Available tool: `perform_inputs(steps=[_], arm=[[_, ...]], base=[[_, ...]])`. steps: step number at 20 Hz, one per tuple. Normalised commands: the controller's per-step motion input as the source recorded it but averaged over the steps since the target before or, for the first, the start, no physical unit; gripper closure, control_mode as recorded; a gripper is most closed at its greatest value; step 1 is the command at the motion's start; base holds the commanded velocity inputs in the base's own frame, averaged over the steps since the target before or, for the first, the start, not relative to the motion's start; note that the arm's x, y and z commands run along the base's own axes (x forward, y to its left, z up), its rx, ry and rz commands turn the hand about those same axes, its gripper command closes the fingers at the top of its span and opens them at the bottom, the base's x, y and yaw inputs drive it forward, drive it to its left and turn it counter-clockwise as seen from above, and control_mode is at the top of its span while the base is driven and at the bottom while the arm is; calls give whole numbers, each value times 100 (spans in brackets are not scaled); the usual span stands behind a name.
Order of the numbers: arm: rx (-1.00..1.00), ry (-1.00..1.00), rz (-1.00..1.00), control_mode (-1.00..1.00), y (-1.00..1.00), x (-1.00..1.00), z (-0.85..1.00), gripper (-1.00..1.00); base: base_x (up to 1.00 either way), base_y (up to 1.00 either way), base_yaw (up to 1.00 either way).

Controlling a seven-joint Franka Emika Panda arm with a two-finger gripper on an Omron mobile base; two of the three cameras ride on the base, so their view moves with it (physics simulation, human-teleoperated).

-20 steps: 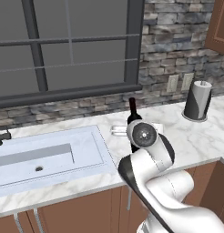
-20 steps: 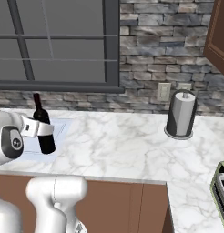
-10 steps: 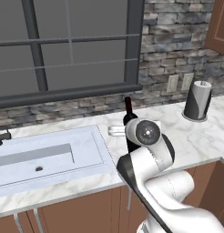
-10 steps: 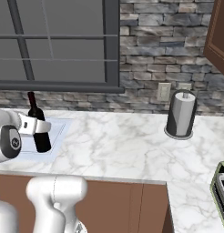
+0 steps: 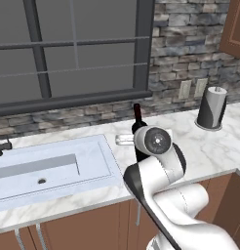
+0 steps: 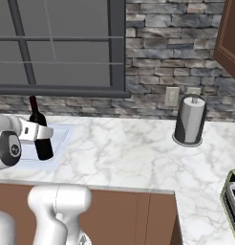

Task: There is a wine glass and glass cup on the dining counter. Place the wine bottle next to the wine glass and the juice bottle next to the glass cup.

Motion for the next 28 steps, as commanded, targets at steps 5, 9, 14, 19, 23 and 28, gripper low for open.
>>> perform_inputs(steps=[5,9,14,19,23,28], arm=[[0,0,0,100,0,0,0,100],[0,0,0,100,0,0,0,100],[0,0,0,100,0,0,0,100],[0,0,0,100,0,0,0,100],[0,0,0,100,0,0,0,100],[0,0,0,100,0,0,0,100]], base=[[-17,3,0],[-56,14,-20],[-68,17,-30],[-48,52,1],[-10,57,51],[-2,29,89]])
